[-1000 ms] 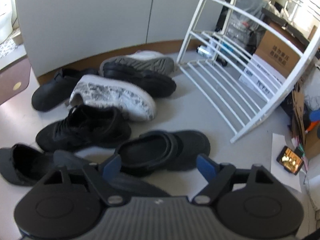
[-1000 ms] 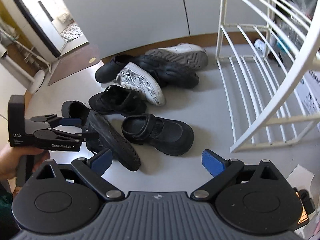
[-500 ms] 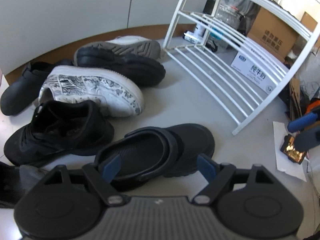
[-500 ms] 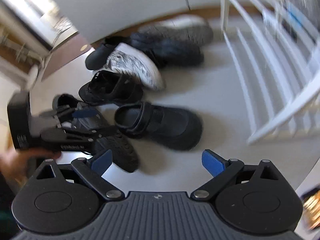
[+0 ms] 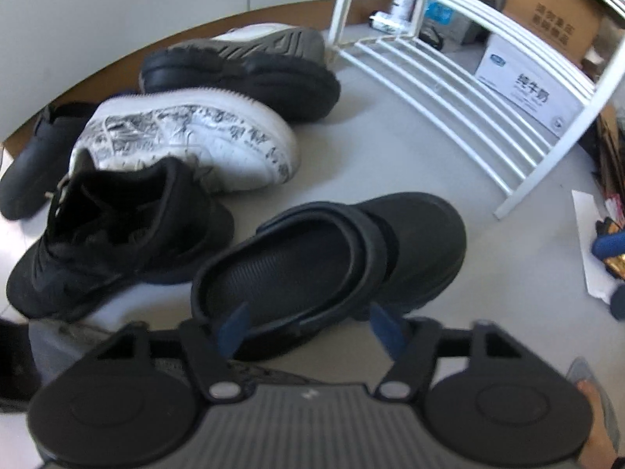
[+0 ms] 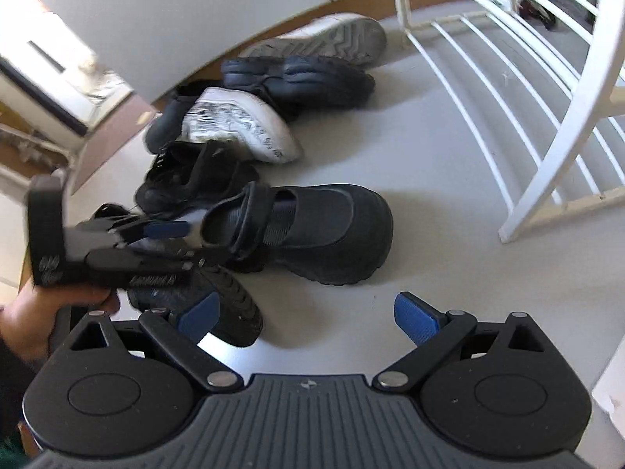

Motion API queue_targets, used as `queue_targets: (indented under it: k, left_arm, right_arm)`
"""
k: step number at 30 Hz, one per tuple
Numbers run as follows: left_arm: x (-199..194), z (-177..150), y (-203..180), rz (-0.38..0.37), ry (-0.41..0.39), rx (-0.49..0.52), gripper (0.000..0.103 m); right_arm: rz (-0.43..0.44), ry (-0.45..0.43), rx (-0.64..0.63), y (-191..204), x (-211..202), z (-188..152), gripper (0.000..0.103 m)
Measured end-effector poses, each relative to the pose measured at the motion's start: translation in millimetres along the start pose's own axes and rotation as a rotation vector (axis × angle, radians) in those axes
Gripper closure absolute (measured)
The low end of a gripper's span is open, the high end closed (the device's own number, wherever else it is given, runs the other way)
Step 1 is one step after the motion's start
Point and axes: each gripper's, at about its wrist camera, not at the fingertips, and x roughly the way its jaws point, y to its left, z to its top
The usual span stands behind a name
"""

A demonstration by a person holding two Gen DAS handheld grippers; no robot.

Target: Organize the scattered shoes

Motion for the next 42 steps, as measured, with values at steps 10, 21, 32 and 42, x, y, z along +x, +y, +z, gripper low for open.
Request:
queue_targets:
  k: [10,21,32,42]
  left_arm:
    - [4.0,-1.4,-12.1,-0.005,0.019,-0.034,0.028]
    - [46.0,9.8,-19.0,0.001,0.07,-0.001,0.032]
    - [61.5,7.8,-38.0,-0.018,0.078,-0.02,0.044]
    - [75.1,21.7,-68.3,-0.136,0.107,-0.064,0.073]
  right_arm:
    - [-0.013,-0.051,0.046,-30.0,-27.4,-36.4,0.004]
    - [-0.012,-0.029,0.044,-35.4,-9.9,-26.0,0.004]
    - [-0.039,-0.04,0.049,-46.0,-11.4,-34.0,0.004]
    - [-0.048,-0.051,0.088,-57.9,-12.6,-37.2,0.004]
